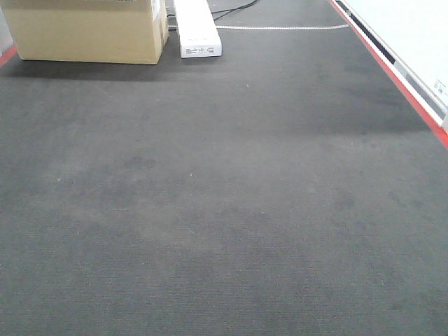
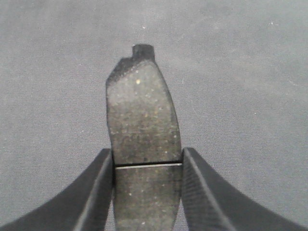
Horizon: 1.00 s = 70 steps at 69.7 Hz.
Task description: Move and align brake pads A on conveyor
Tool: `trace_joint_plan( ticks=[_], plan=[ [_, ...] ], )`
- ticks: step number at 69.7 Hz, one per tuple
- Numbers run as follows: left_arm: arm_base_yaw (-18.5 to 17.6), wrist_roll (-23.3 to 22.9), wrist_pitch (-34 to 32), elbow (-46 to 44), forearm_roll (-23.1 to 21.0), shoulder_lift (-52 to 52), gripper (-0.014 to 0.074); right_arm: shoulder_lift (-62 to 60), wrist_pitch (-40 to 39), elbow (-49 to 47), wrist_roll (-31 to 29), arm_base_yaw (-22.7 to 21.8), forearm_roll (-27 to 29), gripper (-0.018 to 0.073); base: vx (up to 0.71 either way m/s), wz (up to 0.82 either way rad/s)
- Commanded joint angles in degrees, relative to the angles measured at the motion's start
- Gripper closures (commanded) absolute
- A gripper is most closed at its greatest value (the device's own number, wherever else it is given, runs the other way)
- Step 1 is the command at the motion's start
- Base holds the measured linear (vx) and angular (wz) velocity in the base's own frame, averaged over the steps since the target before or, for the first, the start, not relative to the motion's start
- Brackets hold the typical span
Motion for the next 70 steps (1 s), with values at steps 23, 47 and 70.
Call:
trace_joint_plan(
  ticks=[23, 47, 70],
  plan=[
    [-0.07, -0.44, -2.85, -1.43, 1.94, 0.27, 0.0603, 0.14, 0.10, -1.54, 0.04, -0.01, 0.11, 0.0566, 0.00, 0.00],
    [-0.07, -0.44, -4.20, -1.43, 1.89, 0.27, 0.0603, 0.14, 0.10, -1.54, 0.04, -0.01, 0.11, 0.0566, 0.00, 0.00],
    [-0.07, 1.05, -12.78, -2.12, 1.25, 2.84, 0.0603, 0.14, 0.11, -1.54, 0.04, -0.01, 0.09, 0.0566, 0.00, 0.00]
  ],
)
